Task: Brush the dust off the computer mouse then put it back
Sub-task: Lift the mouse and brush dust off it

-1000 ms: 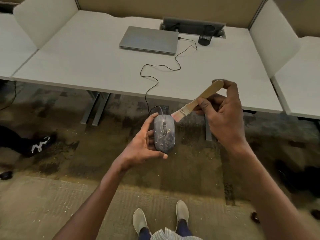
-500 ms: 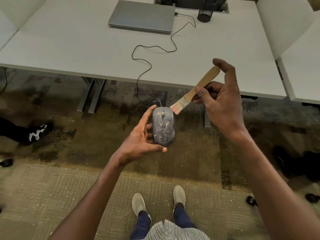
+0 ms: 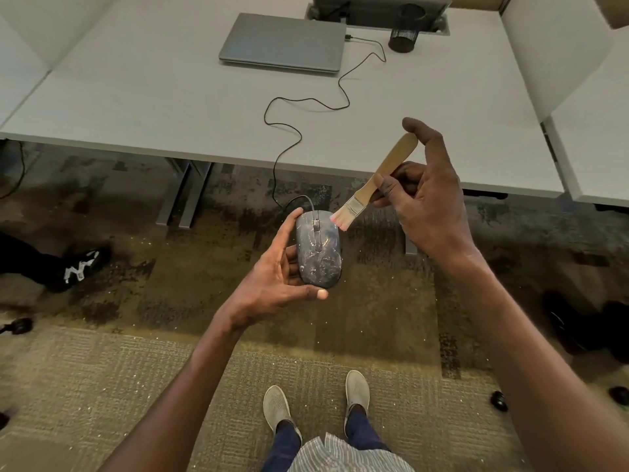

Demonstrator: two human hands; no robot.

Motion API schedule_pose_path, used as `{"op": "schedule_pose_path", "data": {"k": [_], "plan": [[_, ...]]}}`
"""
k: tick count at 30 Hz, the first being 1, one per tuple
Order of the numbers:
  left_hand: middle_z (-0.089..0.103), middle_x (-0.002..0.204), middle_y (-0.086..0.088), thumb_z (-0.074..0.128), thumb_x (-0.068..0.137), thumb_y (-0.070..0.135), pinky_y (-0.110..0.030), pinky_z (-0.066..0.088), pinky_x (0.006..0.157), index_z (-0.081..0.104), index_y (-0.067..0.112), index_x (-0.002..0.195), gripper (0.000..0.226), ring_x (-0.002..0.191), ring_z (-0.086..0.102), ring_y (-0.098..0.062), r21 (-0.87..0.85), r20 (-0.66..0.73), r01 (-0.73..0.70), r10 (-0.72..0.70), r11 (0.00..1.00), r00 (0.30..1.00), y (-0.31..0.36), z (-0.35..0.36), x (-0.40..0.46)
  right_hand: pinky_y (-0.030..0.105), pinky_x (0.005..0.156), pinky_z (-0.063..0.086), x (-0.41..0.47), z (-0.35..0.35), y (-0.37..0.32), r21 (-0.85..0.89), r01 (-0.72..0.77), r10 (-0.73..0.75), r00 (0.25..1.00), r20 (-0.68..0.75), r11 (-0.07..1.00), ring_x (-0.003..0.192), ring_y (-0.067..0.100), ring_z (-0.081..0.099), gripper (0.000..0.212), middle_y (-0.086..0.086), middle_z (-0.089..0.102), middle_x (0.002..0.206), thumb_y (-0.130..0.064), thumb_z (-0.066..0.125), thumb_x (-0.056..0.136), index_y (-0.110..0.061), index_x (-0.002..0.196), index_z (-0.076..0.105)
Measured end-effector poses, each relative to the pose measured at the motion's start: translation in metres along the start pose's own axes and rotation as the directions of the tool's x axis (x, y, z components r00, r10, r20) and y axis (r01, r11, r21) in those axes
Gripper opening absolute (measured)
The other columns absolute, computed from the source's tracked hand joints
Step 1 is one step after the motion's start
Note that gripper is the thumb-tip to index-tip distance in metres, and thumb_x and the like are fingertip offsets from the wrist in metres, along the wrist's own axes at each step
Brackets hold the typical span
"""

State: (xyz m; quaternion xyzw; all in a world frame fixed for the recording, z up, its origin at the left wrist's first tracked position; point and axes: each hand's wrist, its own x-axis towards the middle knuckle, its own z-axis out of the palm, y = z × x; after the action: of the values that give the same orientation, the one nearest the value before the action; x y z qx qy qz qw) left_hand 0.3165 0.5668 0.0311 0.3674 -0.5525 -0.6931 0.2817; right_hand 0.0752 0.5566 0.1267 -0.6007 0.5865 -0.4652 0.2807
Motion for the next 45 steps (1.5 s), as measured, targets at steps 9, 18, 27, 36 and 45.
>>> {"op": "schedule_pose_path", "data": {"k": [9,18,27,36,45], "plan": [[0.045,0.153,-0.011,0.087,0.067,-0.005,-0.048,0.052,0.105,0.008,0.045,0.158,0.130,0.134,0.057,-0.028,-0.022,0.021,-0.004,0.004,1.000,1.000,0.000,-0.004,-0.004,0.047,0.072,0.064,0.002,0.008,0.008,-0.072,0.047,-0.046,0.999,0.018,0.996,0.075,0.021,0.076,0.063,0.006,0.074,0.087,-0.007,0.067,0.096,-0.018,0.147,0.032],[0.049,0.150,-0.010,0.082,0.069,-0.013,-0.046,0.053,0.103,0.005,0.041,0.160,0.131,0.132,0.059,-0.027,-0.001,0.016,-0.003,0.003,1.000,1.000,0.002,-0.008,-0.003,0.042,0.069,0.065,0.009,0.010,0.002,-0.023,0.097,-0.098,0.994,-0.041,0.995,0.072,0.014,0.076,0.063,0.001,0.076,0.088,-0.008,0.067,0.096,-0.015,0.147,0.032],[0.050,0.147,-0.012,0.080,0.069,-0.017,-0.048,0.053,0.103,0.006,0.041,0.159,0.130,0.129,0.061,-0.028,0.013,0.037,0.000,-0.001,1.000,0.999,0.009,-0.011,-0.001,0.046,0.068,0.063,0.016,0.015,-0.004,-0.143,0.151,-0.153,0.988,-0.004,0.978,0.072,0.022,0.074,0.065,0.008,0.073,0.085,-0.004,0.066,0.096,-0.016,0.150,0.032],[0.051,0.147,-0.007,0.082,0.067,-0.011,-0.047,0.054,0.103,0.009,0.043,0.157,0.128,0.129,0.061,-0.025,0.032,0.018,-0.004,0.003,0.999,1.000,0.012,-0.013,-0.002,0.037,0.070,0.065,0.019,0.015,-0.014,-0.112,0.189,-0.190,0.982,0.000,0.976,0.070,0.014,0.075,0.071,0.006,0.076,0.086,-0.006,0.067,0.095,-0.013,0.155,0.028],[0.060,0.140,-0.007,0.082,0.070,-0.016,-0.051,0.054,0.101,0.011,0.045,0.158,0.128,0.127,0.063,-0.030,0.078,0.060,-0.003,-0.001,0.997,0.998,0.008,-0.013,-0.005,0.037,0.068,0.060,0.027,0.026,-0.024,-0.227,0.262,-0.246,0.964,0.097,0.938,0.064,0.019,0.068,0.070,0.006,0.069,0.075,-0.004,0.066,0.095,-0.014,0.155,0.031]]}}
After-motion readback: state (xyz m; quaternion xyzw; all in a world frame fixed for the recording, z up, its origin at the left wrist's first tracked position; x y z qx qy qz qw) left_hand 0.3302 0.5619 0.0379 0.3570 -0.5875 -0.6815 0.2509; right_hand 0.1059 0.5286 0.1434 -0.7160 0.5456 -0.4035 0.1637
